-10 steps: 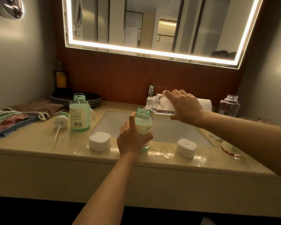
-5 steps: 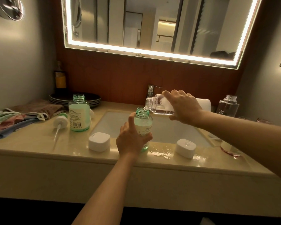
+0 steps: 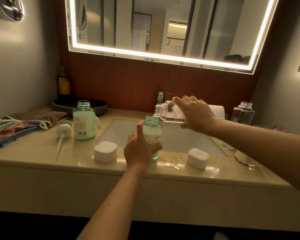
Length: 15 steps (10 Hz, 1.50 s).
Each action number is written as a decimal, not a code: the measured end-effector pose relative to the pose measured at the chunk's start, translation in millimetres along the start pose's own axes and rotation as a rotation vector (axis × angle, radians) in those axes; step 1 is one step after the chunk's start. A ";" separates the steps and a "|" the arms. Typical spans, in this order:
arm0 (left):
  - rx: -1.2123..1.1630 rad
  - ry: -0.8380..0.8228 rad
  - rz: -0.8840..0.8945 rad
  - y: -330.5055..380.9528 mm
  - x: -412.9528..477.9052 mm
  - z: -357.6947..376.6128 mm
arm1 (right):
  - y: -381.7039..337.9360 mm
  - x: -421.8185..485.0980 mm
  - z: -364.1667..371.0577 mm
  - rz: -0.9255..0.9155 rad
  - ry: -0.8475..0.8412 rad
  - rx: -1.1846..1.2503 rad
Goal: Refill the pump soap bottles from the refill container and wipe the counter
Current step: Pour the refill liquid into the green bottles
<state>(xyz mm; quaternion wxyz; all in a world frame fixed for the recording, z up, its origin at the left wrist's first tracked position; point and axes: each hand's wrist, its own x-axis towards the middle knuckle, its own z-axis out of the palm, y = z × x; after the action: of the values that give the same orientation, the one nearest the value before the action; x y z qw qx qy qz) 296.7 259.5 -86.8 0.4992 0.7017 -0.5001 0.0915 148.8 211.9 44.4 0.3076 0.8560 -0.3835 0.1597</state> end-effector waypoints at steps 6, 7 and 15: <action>0.010 0.006 -0.008 0.4 -0.6 0.3 | 0.4 0.0 0.0 -0.002 0.002 0.000; 0.004 0.007 -0.004 0.5 -1.1 -0.4 | 0.3 0.1 0.7 -0.003 0.001 0.000; -0.004 -0.001 -0.013 1.0 -1.9 -2.3 | 1.0 1.4 2.5 -0.005 0.006 -0.008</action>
<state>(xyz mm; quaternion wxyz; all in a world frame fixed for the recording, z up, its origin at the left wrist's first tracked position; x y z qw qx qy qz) 295.9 262.4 -86.2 0.5008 0.7040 -0.4960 0.0871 149.1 209.0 43.6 0.3129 0.8552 -0.3809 0.1601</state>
